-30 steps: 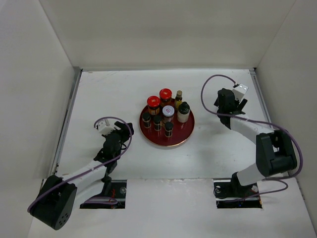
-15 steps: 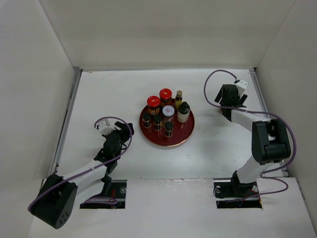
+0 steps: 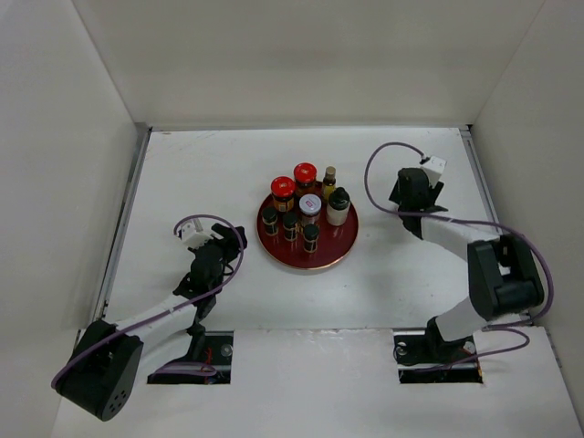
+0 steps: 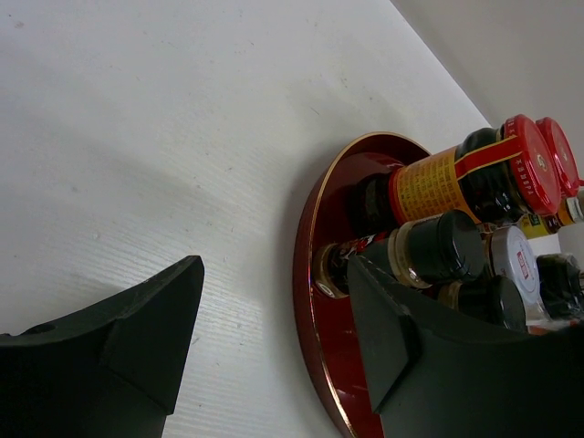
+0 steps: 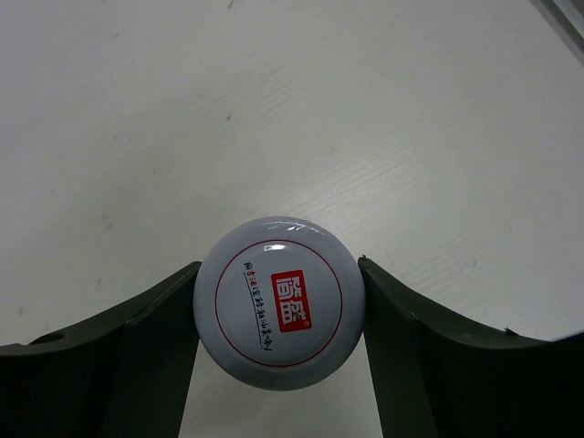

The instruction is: Organize the condiment bottles

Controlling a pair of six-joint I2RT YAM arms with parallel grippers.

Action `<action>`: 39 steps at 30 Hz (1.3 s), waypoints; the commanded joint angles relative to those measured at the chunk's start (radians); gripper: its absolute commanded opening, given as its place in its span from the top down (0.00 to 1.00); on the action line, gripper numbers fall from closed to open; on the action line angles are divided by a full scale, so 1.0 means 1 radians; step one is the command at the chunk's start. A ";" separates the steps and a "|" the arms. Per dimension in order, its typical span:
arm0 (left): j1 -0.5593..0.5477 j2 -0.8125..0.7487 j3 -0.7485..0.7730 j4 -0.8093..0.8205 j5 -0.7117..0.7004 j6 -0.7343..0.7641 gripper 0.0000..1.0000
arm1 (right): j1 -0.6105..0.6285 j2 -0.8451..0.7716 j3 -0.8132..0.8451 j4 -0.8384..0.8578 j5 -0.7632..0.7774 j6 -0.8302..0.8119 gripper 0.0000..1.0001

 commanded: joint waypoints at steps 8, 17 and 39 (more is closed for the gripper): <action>-0.005 -0.005 0.014 0.057 0.004 0.000 0.37 | 0.354 -0.467 -0.197 -0.074 0.083 0.096 0.49; -0.003 0.053 0.051 0.048 0.026 0.002 0.25 | 0.596 -0.437 -0.138 -0.026 0.041 0.118 0.49; 0.024 -0.073 0.027 -0.010 -0.022 0.014 0.00 | 0.639 -0.146 -0.112 0.166 0.011 0.072 0.20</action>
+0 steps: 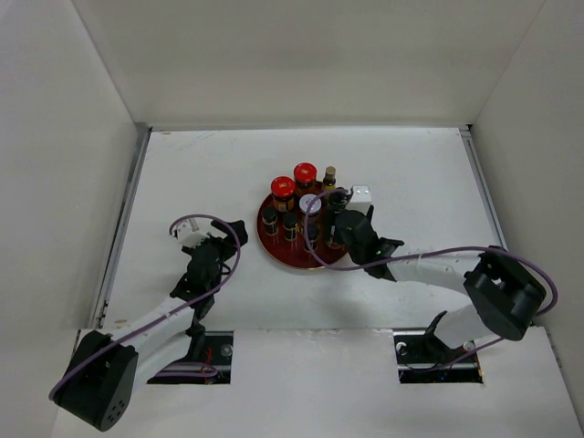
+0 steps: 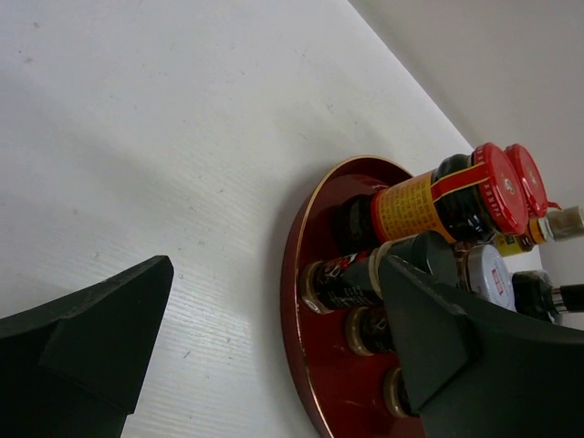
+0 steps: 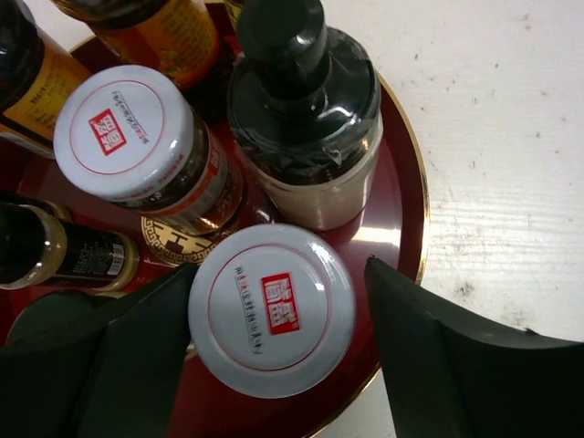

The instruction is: Organize the condiment bottles

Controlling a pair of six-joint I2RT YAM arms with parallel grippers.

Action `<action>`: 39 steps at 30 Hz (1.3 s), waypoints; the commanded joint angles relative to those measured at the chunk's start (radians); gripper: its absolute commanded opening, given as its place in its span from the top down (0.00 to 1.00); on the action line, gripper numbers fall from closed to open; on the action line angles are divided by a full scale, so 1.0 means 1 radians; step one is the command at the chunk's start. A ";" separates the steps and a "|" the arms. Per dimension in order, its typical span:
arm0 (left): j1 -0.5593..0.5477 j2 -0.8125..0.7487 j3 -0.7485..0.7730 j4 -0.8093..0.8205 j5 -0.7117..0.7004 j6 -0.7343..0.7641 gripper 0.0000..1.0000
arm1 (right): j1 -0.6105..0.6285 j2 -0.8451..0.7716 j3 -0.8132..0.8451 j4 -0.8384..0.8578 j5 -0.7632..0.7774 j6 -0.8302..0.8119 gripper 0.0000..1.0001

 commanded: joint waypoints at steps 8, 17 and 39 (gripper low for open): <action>0.017 0.021 0.077 -0.127 -0.089 0.016 0.00 | -0.004 -0.205 0.006 0.078 0.017 -0.010 0.00; -0.003 0.090 0.222 -0.313 -0.105 0.011 0.00 | -0.198 -0.448 -0.143 0.011 0.042 0.122 0.00; -0.029 0.110 0.351 -0.380 -0.151 0.082 0.00 | -0.343 -0.451 -0.332 0.129 -0.035 0.242 0.00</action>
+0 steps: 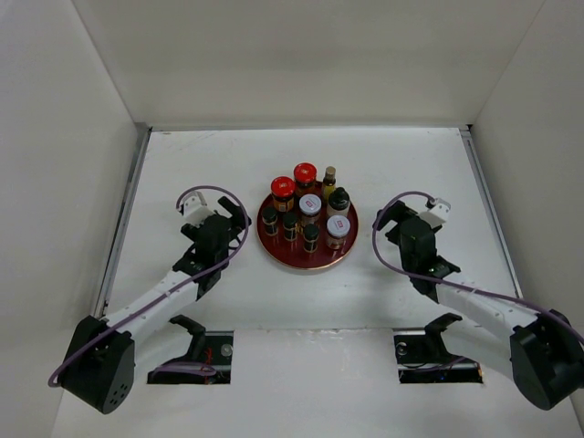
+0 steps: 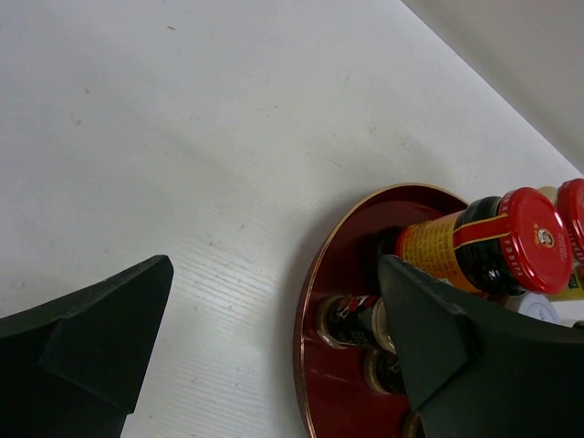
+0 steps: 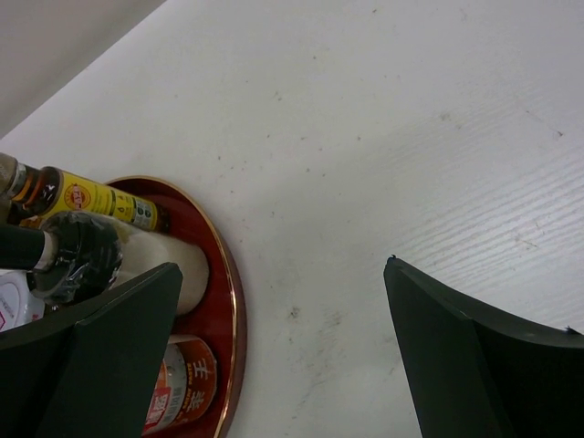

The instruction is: Organize the condiment bottles

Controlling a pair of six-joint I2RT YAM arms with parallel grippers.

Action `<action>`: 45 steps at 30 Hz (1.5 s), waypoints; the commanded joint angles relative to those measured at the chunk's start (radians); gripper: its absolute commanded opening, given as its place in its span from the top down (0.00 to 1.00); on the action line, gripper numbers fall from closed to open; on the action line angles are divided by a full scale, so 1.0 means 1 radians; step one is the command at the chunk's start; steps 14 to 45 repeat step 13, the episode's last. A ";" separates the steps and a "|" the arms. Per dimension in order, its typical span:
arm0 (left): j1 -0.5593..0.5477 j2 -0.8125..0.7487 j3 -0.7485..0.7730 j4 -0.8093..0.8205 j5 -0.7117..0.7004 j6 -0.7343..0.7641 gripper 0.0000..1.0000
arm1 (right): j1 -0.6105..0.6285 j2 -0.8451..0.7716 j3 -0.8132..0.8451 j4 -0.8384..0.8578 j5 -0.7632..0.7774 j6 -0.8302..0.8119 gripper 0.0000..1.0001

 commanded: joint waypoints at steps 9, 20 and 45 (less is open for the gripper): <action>0.008 0.002 0.056 -0.024 -0.001 0.008 0.00 | 0.016 -0.031 -0.016 0.091 -0.027 0.009 0.00; -0.006 0.018 0.081 -0.061 -0.007 0.022 0.00 | 0.019 -0.040 -0.014 0.093 -0.039 0.008 0.00; -0.006 0.018 0.081 -0.061 -0.007 0.022 0.00 | 0.019 -0.040 -0.014 0.093 -0.039 0.008 0.00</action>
